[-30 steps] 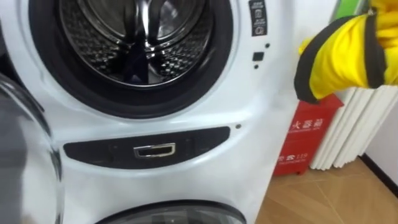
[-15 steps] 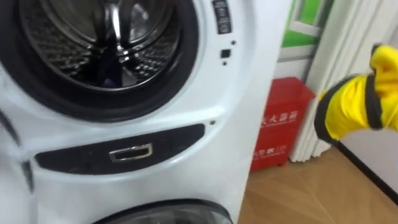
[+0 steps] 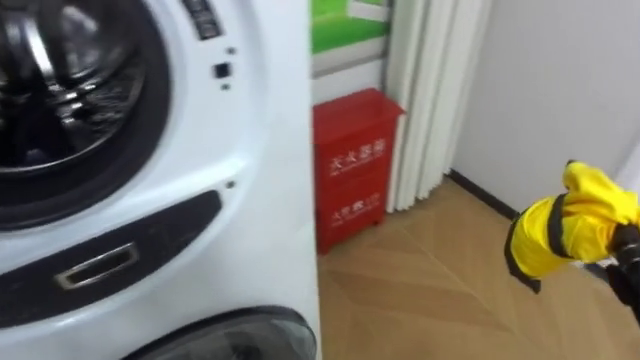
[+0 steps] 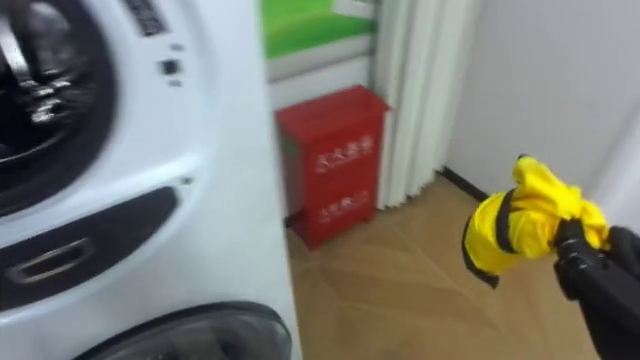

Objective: Pick clothes from washing machine

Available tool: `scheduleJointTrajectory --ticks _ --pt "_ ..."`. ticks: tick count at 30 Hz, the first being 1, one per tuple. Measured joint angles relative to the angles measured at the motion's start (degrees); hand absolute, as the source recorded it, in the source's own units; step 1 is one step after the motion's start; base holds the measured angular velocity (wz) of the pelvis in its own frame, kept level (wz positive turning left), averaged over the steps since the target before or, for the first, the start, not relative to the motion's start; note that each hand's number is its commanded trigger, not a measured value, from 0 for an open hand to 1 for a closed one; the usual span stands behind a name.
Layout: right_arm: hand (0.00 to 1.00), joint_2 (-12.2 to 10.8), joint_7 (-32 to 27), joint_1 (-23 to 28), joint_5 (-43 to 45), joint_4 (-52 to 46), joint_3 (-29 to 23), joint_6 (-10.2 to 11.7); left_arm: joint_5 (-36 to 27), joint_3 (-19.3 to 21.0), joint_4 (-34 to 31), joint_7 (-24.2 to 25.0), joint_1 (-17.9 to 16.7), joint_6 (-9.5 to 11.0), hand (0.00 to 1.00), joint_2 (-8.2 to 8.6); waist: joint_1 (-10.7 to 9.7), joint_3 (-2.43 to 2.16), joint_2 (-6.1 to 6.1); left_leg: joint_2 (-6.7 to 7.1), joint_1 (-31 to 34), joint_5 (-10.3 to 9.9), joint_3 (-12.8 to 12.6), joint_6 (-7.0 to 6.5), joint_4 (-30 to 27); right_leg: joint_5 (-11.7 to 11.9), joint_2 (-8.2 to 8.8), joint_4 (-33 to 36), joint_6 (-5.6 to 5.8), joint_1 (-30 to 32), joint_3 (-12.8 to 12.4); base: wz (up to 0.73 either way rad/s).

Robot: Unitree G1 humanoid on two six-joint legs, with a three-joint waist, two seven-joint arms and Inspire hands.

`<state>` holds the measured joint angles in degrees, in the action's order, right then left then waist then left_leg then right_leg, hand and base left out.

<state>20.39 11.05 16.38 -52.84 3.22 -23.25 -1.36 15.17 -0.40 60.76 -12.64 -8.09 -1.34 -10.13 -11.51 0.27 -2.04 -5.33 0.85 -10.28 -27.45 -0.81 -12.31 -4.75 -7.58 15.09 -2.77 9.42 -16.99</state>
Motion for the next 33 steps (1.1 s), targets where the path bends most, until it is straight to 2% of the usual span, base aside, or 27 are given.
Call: scheduleJointTrajectory --ticks 3,6,9,11,12,13,16,17,20,22,24,28,30,33 --pt "1.0 -0.01 -2.71 -2.16 2.45 4.89 1.75 0.05 0.01 -1.74 -0.15 1.0 0.15 0.0 0.0 0.0 -2.13 -0.1 -1.13 0.23 1.94 0.01 -0.89 0.0 -0.26 0.95 -0.75 1.03 0.08 2.77 -2.23 -0.37" --pt "1.0 -0.01 -5.48 -4.8 5.64 10.46 2.31 0.13 -1.42 -4.6 -0.04 1.74 1.04 0.45 0.0 0.12 -4.22 -0.02 -2.6 0.14 3.01 0.0 -1.69 -0.02 -0.45 1.42 -1.25 1.41 -0.13 3.86 -3.35 -0.24" --pt "1.0 -0.1 -8.05 -5.92 6.19 13.95 3.49 0.68 -2.2 -5.58 0.01 2.06 2.14 1.19 0.0 0.16 -4.25 -0.1 -3.85 0.2 4.32 -0.27 -3.11 0.08 -0.45 1.3 -1.35 2.77 -0.25 6.14 -3.44 -0.29" --pt "1.0 -0.61 -9.66 -6.05 6.25 15.03 4.52 0.81 -3.16 -5.96 -0.3 2.15 3.61 1.6 0.0 0.13 -4.28 -0.1 -4.35 0.21 5.0 -0.22 -3.05 0.16 -0.4 1.46 -1.53 2.73 -0.1 7.09 -3.53 -0.03" --pt "1.0 -0.89 -10.55 -6.59 6.24 16.35 5.22 1.22 -3.85 -6.83 -0.45 2.24 4.06 1.54 0.0 0.15 -4.17 -0.38 -4.97 0.4 5.56 -0.21 -3.04 0.29 -0.35 1.54 -1.64 2.62 -0.14 7.64 -3.61 0.0" --pt "1.0 -1.28 -11.33 -7.47 6.22 18.02 6.03 2.0 -4.5 -7.61 -0.44 2.29 4.18 1.58 0.0 0.26 -4.13 -0.22 -5.46 0.43 5.63 -0.15 -2.98 0.48 -0.3 1.45 -1.69 2.66 -0.28 7.81 -3.59 0.0" --pt "1.0 -2.91 -13.74 -9.5 6.29 23.66 7.26 3.46 -7.84 -10.13 -0.41 2.27 4.62 2.71 0.0 0.41 -3.65 -0.13 -6.35 0.61 6.09 -0.07 -2.28 0.7 -0.08 0.9 -1.62 2.87 -0.69 8.32 -3.14 0.1" --pt "1.0 -2.91 -14.25 -10.22 6.44 24.81 7.9 3.47 -8.75 -10.58 -0.41 2.27 4.55 3.01 0.0 0.42 -3.64 -0.24 -6.67 0.7 6.38 -0.05 -2.25 0.67 0.08 0.71 -1.57 3.07 -0.62 8.75 -3.07 0.08" --pt "1.0 -3.11 -16.64 -12.77 6.88 28.18 10.67 3.88 -11.26 -12.4 -0.49 2.25 4.87 4.02 0.0 0.44 -3.53 -0.09 -7.72 1.39 7.73 0.09 -1.86 0.57 0.12 -0.11 -1.17 5.45 -1.28 10.99 -2.57 0.09" --pt "1.0 -3.18 -17.57 -13.01 6.9 28.96 13.01 4.82 -11.3 -13.51 -0.47 2.08 5.25 4.35 0.0 0.5 -3.04 -0.02 -7.87 1.73 8.02 0.17 -1.63 0.59 0.11 -0.88 -1.05 6.61 -1.42 11.82 -2.41 0.12" --pt "1.0 -3.2 -17.87 -13.52 6.34 32.51 14.94 6.13 -13.09 -15.48 0.12 2.09 5.98 5.22 0.0 0.78 -2.77 -0.1 -8.2 2.0 8.17 0.4 -0.15 0.57 0.15 -1.69 -0.53 6.69 -1.57 11.64 -1.13 0.28" --pt "1.0 -3.41 -19.02 -14.59 5.85 37.86 15.16 6.36 -15.79 -16.8 -0.35 2.11 6.48 5.69 0.0 0.99 -2.5 0.01 -9.51 2.26 8.81 0.74 1.08 0.39 0.26 -2.65 0.31 6.54 -1.34 11.8 0.7 0.26" --pt "1.0 -3.49 -19.6 -14.61 5.2 38.01 15.15 6.37 -15.8 -16.79 -0.97 2.11 6.3 5.69 0.0 1.06 -2.51 -0.12 -9.94 2.73 9.21 1.04 1.36 0.31 0.66 -3.33 0.76 7.24 -1.16 12.57 1.14 0.15" --pt "1.0 -3.78 -19.68 -14.82 4.34 38.8 15.35 6.78 -16.63 -17.11 -0.09 2.09 7.64 6.04 0.0 1.42 -2.48 -0.03 -10.05 3.46 10.2 1.34 3.4 0.16 0.76 -3.63 1.39 8.45 -1.71 13.62 2.3 0.27"
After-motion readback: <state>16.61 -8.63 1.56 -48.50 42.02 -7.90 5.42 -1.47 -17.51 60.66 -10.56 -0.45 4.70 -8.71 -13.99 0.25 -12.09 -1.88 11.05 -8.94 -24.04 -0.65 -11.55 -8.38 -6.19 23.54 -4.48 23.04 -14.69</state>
